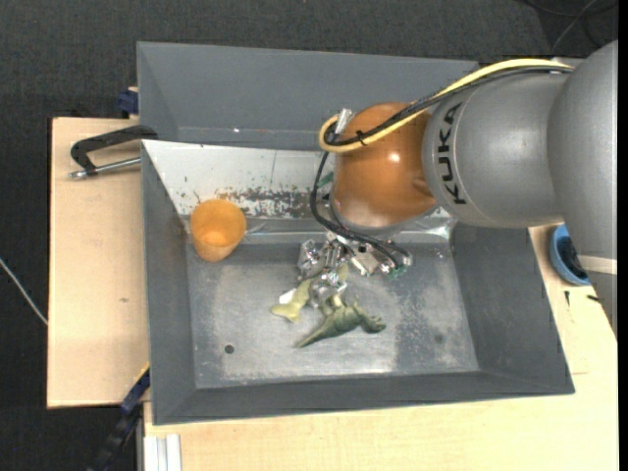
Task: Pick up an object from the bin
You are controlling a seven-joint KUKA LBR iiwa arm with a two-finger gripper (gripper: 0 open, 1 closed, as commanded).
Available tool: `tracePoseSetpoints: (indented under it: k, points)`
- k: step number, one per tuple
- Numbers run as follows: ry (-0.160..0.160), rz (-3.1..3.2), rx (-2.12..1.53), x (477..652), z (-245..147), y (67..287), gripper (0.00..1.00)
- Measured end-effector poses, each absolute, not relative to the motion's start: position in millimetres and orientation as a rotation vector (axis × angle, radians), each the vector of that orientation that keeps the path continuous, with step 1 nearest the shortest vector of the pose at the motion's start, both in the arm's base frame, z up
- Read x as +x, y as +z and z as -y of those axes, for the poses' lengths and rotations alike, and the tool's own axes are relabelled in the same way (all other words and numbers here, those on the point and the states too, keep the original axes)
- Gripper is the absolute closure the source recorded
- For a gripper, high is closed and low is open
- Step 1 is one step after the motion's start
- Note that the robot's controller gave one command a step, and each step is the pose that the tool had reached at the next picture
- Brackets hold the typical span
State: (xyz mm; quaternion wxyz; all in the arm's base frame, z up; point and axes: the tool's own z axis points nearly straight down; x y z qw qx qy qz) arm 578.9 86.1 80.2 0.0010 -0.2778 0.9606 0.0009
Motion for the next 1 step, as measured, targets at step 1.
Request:
tracePoseSetpoints:
  k: [1]
  points:
    - [-0.003, -2.895, -1.178, 580.3, -92.0, 274.0, 1.00]
